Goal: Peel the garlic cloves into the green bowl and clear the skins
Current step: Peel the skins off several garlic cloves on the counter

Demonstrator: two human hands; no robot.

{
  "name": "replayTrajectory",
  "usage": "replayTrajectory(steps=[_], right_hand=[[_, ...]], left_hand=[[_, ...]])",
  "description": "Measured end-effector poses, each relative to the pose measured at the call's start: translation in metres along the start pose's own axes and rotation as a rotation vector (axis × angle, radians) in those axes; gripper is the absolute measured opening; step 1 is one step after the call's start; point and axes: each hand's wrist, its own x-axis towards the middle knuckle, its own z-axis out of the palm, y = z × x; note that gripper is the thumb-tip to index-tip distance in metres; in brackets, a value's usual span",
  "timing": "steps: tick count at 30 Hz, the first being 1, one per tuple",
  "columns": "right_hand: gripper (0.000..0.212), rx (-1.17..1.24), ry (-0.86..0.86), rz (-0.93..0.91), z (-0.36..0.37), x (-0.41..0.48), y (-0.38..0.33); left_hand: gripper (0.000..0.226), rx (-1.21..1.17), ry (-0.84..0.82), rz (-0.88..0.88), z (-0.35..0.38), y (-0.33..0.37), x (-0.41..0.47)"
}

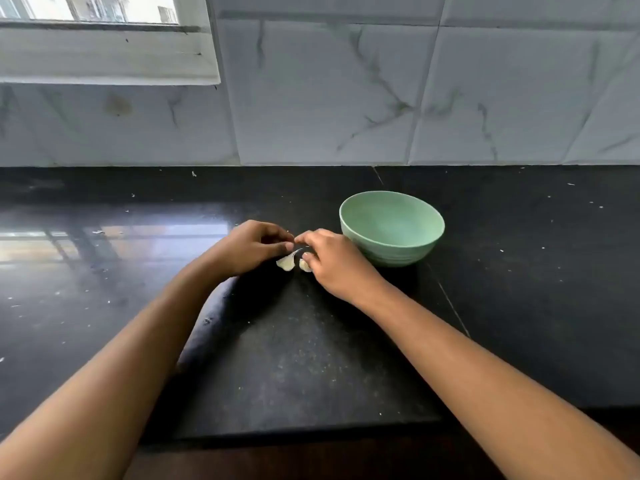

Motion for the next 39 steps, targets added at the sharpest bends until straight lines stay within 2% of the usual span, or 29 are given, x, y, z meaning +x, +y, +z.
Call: replayTrajectory(steps=[5,11,15,18,21,24,27,32,36,39], right_hand=[[0.033,0.004,-0.051,-0.010,0.005,0.006,0.005],[0.036,0.029,-0.054,-0.031,0.001,0.000,0.014],[0.044,0.035,-0.033,-0.044,0.003,0.000,0.016],[0.042,0.094,0.020,-0.065,0.003,0.002,0.016],[0.027,0.238,0.120,-0.072,0.004,0.003,0.013],[0.016,0.396,0.141,-0.028,0.005,0.005,0.013],[0.010,0.621,0.092,0.056,0.002,0.006,0.012],[0.003,0.935,0.005,0.171,-0.005,0.006,0.012],[0.006,1.058,-0.097,0.221,-0.010,0.005,0.014],[0.006,1.082,-0.105,0.247,-0.011,0.005,0.015]], left_hand=[[0.022,0.016,-0.076,0.011,-0.006,-0.001,-0.006],[0.012,0.038,-0.047,-0.021,-0.003,0.000,-0.006],[0.010,-0.112,-0.055,-0.073,-0.003,-0.002,-0.006],[0.007,-0.292,-0.020,-0.134,0.001,-0.002,-0.006],[0.006,-0.427,0.008,-0.158,0.006,0.000,-0.005],[0.012,-0.520,0.033,-0.169,0.007,0.003,-0.006],[0.026,-0.591,0.010,-0.143,0.005,0.005,-0.007],[0.023,-0.624,-0.025,-0.070,0.004,0.008,-0.010],[0.024,-0.614,-0.039,-0.054,0.006,0.010,-0.010],[0.023,-0.617,-0.052,-0.053,0.005,0.010,-0.011]])
